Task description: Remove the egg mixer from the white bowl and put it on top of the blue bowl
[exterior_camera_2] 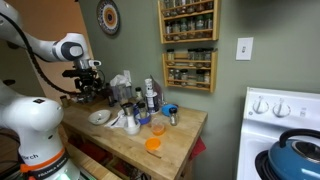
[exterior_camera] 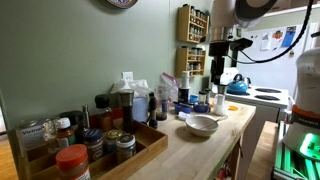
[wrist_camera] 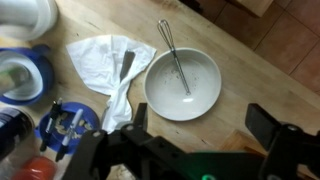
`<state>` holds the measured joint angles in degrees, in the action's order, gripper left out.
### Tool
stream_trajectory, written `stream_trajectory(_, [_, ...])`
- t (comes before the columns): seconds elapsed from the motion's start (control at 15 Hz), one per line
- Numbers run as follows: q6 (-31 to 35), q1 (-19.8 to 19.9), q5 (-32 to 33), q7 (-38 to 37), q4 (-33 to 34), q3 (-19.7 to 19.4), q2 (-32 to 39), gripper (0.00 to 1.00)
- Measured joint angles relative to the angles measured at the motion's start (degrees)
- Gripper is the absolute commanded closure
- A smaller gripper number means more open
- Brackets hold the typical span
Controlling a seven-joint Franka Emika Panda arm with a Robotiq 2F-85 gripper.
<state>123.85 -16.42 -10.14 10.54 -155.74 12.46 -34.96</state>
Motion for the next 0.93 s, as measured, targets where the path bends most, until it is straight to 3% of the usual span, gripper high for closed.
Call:
stream_trajectory(0.33, [18.28, -2.43, 9.46, -0.29, -2.37, 6.59, 9.93, 0.00])
stream_trajectory(0.6, [20.22, -0.71, 12.91, -0.53, -1.85, 5.28, 17.75, 0.00])
stream_trajectory(0.87, [20.37, -0.79, 12.97, -0.38, -1.43, 4.85, 18.88, 0.00])
stream_trajectory(0.93, [20.38, -1.15, 12.60, -0.11, -1.44, 4.69, 19.14, 0.07])
